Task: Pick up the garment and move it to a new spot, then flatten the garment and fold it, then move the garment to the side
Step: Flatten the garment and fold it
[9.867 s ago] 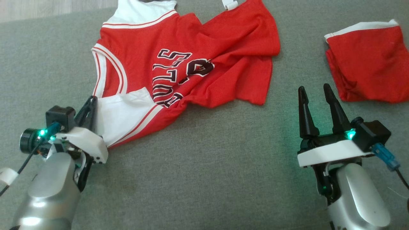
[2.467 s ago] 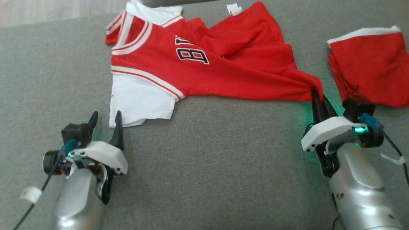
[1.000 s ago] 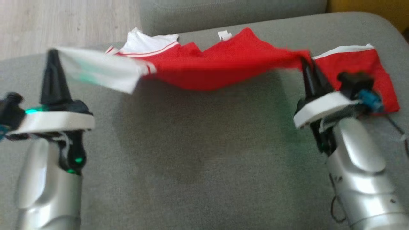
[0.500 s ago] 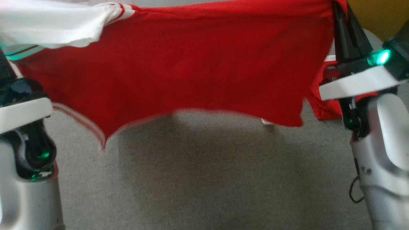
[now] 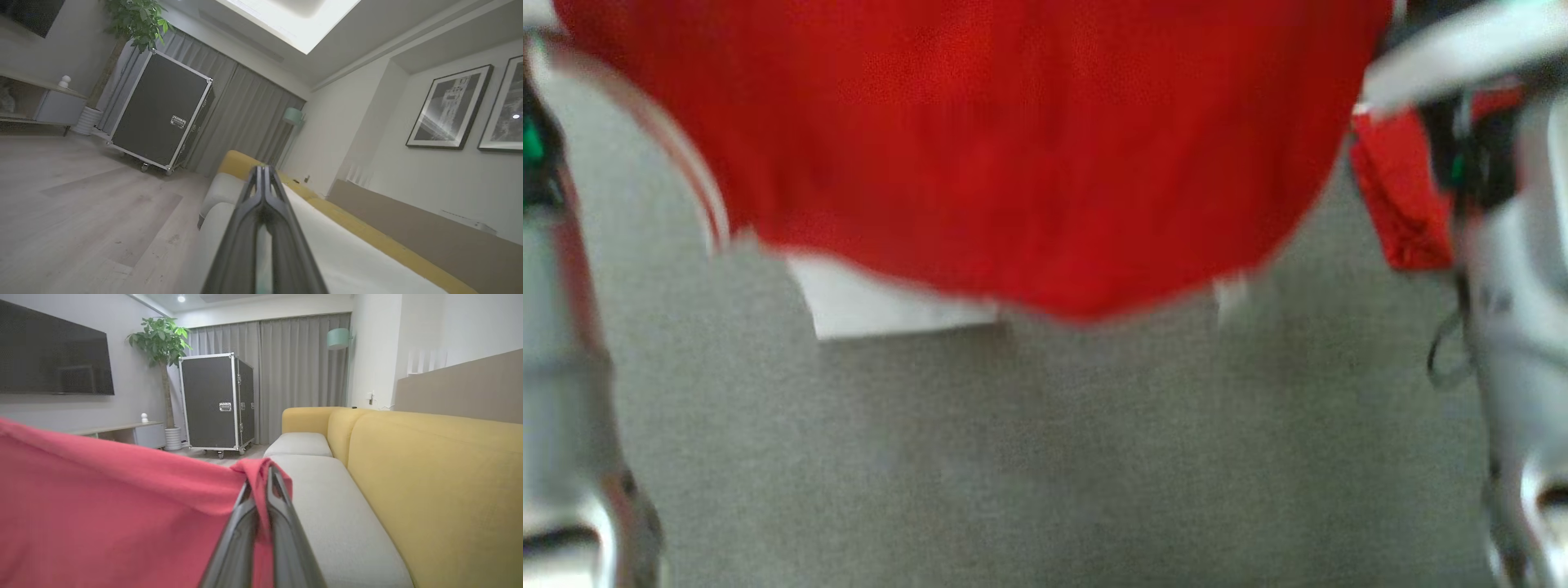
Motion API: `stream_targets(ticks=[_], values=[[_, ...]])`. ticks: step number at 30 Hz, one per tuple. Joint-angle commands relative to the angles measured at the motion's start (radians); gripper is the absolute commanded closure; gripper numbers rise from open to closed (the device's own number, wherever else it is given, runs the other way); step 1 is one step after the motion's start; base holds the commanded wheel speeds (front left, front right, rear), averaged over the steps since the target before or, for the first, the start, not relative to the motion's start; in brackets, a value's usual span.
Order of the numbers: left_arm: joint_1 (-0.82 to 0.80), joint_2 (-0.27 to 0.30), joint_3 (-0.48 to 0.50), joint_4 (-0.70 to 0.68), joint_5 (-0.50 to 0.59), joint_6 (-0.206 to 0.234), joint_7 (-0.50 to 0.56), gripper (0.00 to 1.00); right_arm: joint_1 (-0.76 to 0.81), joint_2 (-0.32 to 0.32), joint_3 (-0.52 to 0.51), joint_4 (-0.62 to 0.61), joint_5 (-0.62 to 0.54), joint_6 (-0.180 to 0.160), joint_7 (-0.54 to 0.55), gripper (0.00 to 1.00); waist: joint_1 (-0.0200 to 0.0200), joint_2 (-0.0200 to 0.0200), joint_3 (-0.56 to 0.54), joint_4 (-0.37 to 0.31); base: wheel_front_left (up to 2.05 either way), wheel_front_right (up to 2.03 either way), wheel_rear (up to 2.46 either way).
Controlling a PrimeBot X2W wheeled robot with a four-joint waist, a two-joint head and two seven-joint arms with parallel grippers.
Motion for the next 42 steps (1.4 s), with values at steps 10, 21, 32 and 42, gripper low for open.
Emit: stream_targets(ticks=[10, 21, 32, 42], values=[[-0.504, 0.117, -0.012, 0.439, 0.094, -0.072, -0.169, 1.00, -0.523, 0.023, 0.032, 0.430, -0.011, -0.001, -0.254, 1.00, -0.0002, 0.0000, 0.175, 0.007, 0.00, 0.00, 0.00], [-0.398, 0.073, -0.085, 0.680, 0.070, -0.167, -0.238, 1.00, -0.454, 0.015, 0.122, 0.699, 0.013, -0.001, -0.307, 1.00, -0.0002, 0.0000, 0.172, 0.052, 0.00, 0.00, 0.00], [0.062, 0.100, -0.191, 0.606, -0.041, -0.182, -0.139, 1.00, -0.198, -0.083, 0.409, 0.756, 0.218, -0.001, -0.054, 1.00, -0.0002, 0.0000, 0.073, 0.069, 0.00, 0.00, 0.00], [0.354, 0.191, -0.230, 0.372, -0.172, -0.183, 0.035, 1.00, -0.059, -0.188, 0.602, 0.637, 0.373, -0.001, 0.068, 1.00, -0.0002, 0.0000, -0.041, 0.063, 0.00, 0.00, 0.00]])
